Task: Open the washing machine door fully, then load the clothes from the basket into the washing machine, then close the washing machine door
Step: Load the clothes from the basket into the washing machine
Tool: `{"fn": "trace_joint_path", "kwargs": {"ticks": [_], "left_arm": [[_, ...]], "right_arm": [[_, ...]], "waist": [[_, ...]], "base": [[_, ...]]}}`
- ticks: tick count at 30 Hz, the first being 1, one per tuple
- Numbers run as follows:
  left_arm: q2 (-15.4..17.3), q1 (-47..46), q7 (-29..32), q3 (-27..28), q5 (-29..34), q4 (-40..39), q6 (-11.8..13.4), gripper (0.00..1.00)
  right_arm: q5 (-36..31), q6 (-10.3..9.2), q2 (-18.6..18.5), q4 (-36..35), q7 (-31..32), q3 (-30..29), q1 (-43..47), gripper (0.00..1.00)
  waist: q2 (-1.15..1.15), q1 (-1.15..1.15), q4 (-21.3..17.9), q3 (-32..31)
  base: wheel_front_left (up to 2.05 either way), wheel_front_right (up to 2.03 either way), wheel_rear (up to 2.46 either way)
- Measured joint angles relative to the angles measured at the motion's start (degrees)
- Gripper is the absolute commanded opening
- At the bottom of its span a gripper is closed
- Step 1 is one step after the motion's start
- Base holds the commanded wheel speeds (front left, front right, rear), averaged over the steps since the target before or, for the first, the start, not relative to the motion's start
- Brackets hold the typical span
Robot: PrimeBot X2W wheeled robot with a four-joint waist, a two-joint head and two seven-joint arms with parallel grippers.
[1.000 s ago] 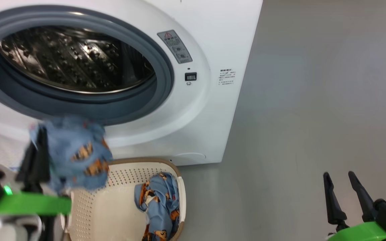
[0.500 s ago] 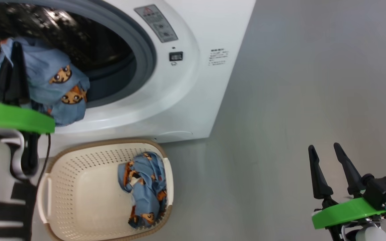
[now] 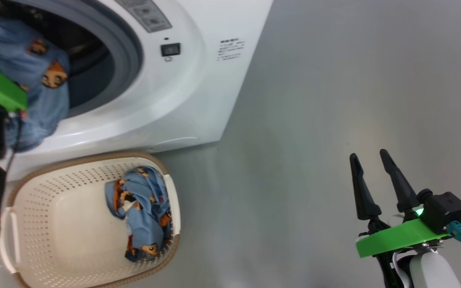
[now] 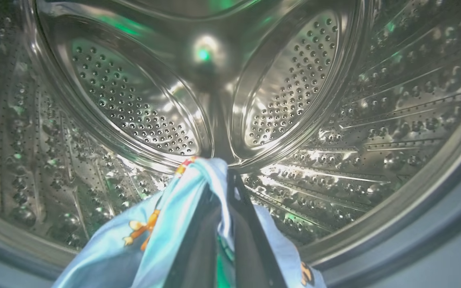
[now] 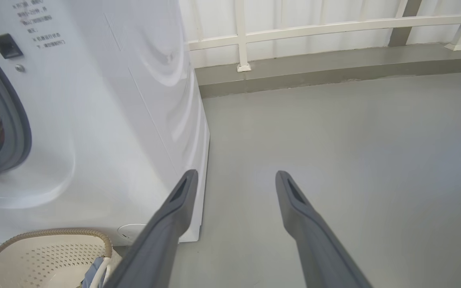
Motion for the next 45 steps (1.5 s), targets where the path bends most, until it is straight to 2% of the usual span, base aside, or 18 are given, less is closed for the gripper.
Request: {"fn": "trace_joint_path", "kwargs": {"ticks": [5,12,16,18,19,20,23,30,36,45], "left_arm": [[1.64,-5.37,0.01,-0.88,-0.60,1.30,0.00,0.00],[2.13,-9.00,-0.01,6.09,3.57,-8.31,0.00,0.00],[1.16,-8.66,-0.01,6.72,5.30,-9.82,0.00,0.00],[0.76,-7.81,-0.01,5.69,5.33,-7.88,0.00,0.48],[0.71,-7.16,-0.01,5.32,5.31,-6.27,0.00,0.88],[0.68,-6.46,0.00,4.92,5.23,-4.48,0.00,1.00],[0.74,-5.31,0.00,2.80,4.97,-0.27,0.00,1.00],[0.68,-5.32,0.00,1.01,3.74,2.32,0.00,1.00],[-0.16,-4.13,0.00,0.93,2.68,2.45,0.00,1.00],[-3.32,4.98,0.00,2.19,2.96,-0.75,0.00,1.00]], "right_arm": [[0.48,0.00,0.08,-0.10,0.00,1.46,-0.14,1.00],[1.05,0.00,0.07,-0.42,0.00,1.62,-2.13,1.00],[1.13,0.00,0.08,-0.38,0.00,1.66,-2.14,1.00],[1.13,0.00,0.07,-0.35,0.00,1.74,-2.14,1.00],[1.18,-0.01,0.07,-0.29,0.00,1.78,-2.14,1.00],[1.29,0.00,0.08,-0.26,0.00,1.82,-2.14,1.00],[1.37,0.00,0.07,-0.22,0.00,1.98,-2.14,1.00],[1.36,0.00,0.07,-0.15,0.00,1.97,-2.14,1.00],[1.23,0.00,0.07,-0.07,0.00,1.64,-2.14,1.00],[-0.09,0.00,0.03,1.03,0.00,1.03,-2.12,1.00]], "waist": [[0.00,0.00,-1.71,2.01],[0.00,0.00,-3.08,4.20],[0.00,0.00,-3.23,4.51],[0.00,0.00,-3.11,4.34],[0.00,0.00,-3.05,4.23],[0.00,0.00,-2.98,4.09],[0.00,0.00,-2.59,3.70],[0.00,0.00,-1.96,3.26],[0.00,0.00,-1.26,2.89],[0.00,0.00,0.18,0.25]], "base": [[0.00,0.00,0.00],[0.00,0.00,0.00],[0.00,0.00,0.00],[0.00,0.00,0.00],[0.00,0.00,0.00],[0.00,0.00,0.00],[0.00,0.00,0.00],[0.00,0.00,0.00],[0.00,0.00,0.00],[0.00,0.00,0.00]]}}
